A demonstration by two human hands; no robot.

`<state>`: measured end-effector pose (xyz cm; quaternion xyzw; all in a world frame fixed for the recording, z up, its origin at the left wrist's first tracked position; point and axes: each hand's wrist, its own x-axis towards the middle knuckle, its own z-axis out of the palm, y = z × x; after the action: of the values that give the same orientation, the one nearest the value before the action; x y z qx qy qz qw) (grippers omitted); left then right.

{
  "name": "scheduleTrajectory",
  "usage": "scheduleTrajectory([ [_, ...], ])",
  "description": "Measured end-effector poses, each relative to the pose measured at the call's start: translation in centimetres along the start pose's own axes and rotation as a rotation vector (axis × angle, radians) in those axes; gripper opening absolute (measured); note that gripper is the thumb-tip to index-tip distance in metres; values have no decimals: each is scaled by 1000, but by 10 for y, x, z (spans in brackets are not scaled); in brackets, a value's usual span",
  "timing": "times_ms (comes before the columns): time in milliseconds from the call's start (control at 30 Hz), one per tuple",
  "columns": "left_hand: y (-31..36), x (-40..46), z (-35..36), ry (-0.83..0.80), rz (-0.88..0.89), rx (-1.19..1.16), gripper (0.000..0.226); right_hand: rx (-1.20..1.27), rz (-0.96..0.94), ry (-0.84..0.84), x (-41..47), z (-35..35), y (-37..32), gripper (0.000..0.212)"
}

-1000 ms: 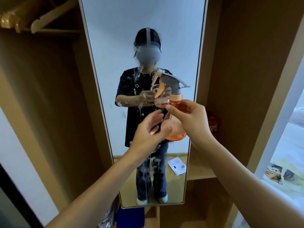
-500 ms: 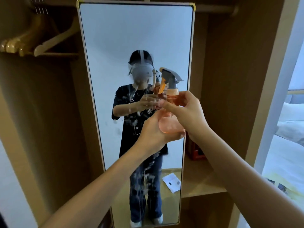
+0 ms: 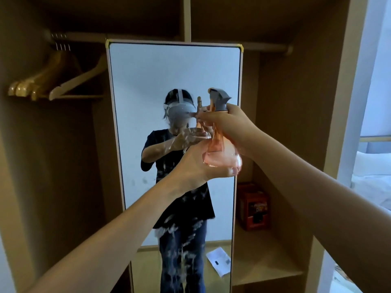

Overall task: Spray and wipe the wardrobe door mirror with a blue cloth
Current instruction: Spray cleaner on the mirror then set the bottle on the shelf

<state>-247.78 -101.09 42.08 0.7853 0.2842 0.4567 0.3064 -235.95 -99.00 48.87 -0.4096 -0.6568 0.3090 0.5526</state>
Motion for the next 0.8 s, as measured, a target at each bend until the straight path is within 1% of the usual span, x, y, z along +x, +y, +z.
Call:
scheduleTrajectory([
  [67, 1, 5, -1, -29, 17, -5, 26, -5, 0, 25, 5, -1, -5, 28],
  [167, 5, 13, -2, -83, 30, -36, 22, 51, 24, 57, 8, -5, -11, 25],
  [233, 7, 18, -2, -82, 45, -36, 26, 36, 16, 82, 11, -8, -13, 25],
  [333, 7, 26, -4, -37, 65, -14, 34, -40, -36, 106, 18, -10, -16, 29],
  [400, 5, 32, -6, -25, 43, 1, 40, -64, -57, 119, 22, -11, -17, 26],
  [467, 3, 37, -8, -16, 18, 61, 46, -65, -61, 146, 26, -12, -16, 19],
  [533, 2, 39, -9, -19, 1, 105, 49, -47, -66, 186, 29, -11, -14, 21],
  [633, 2, 39, -10, -29, 2, 110, 47, -68, -74, 253, 30, -9, -9, 31],
  [700, 3, 38, -9, -45, 3, 108, 44, -90, -75, 286, 31, -8, -6, 33],
  [800, 3, 37, -9, -43, 1, 169, 42, -82, -73, 305, 31, -8, -3, 30],
])
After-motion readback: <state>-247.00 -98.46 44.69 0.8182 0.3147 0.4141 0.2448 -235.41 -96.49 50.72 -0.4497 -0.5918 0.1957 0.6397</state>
